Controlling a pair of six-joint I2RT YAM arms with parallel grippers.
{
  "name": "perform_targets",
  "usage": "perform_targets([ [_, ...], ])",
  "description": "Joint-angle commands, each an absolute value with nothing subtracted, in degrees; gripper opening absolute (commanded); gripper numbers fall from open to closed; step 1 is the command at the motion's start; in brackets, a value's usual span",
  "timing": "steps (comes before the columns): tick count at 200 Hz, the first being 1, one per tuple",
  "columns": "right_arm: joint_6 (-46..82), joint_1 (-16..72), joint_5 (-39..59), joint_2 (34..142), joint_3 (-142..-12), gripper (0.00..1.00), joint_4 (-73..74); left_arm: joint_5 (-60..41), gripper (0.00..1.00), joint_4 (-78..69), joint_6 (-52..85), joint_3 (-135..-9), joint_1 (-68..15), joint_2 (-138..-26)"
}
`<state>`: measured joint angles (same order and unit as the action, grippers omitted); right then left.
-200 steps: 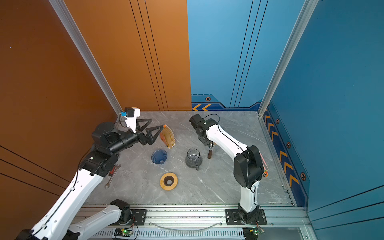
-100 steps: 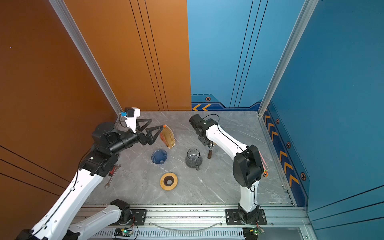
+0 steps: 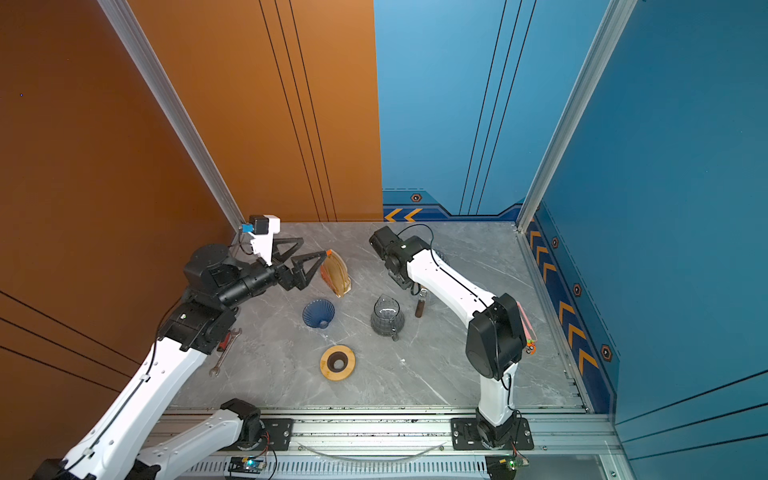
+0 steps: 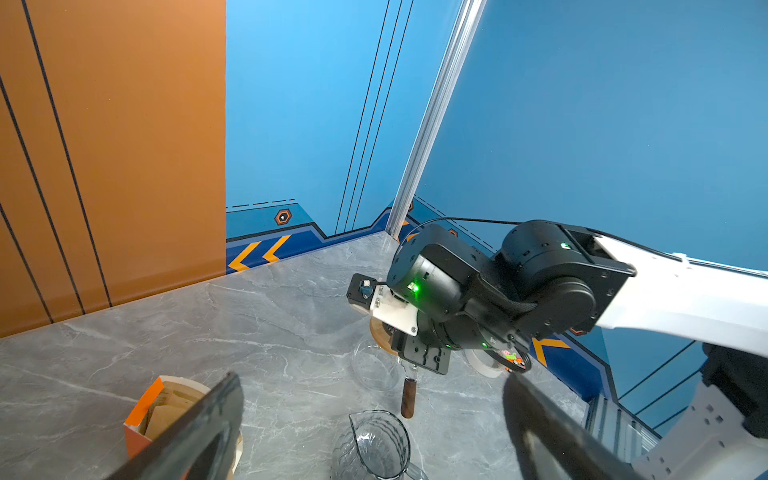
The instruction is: Place the coffee filter in the dripper
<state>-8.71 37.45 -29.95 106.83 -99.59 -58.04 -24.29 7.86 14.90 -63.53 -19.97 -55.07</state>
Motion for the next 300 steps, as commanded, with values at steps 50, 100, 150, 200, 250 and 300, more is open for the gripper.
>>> perform_targets([
  [50,-3.4,44.2,-35.3,98.3,-100.6,0.5,-57.3,-24.3,0.98,6.6,15.6,-62.8,-17.9,-54.6],
  [100,6.6,45.6,-21.3,92.4,-93.7,0.48,-45.0,-23.6,0.98,7.8,15.2,-63.3,-13.6,-54.8],
  [150,16.7,44.8,-6.5,91.9,-86.2,0.34,-30.6,-24.9,0.98,9.1,14.4,-64.2,-10.8,-56.5],
  [200,23.9,43.0,4.2,99.3,-84.4,0.25,-19.3,-26.5,0.98,10.3,13.7,-65.1,-10.2,-58.7],
  [250,30.4,43.6,4.0,110.1,-90.4,0.19,-14.2,-27.2,0.98,8.8,14.6,-64.1,-10.3,-58.6],
  [300,34.4,44.3,5.6,120.1,-98.4,0.19,-11.2,-27.6,0.98,7.8,15.4,-63.7,-10.5,-58.2],
])
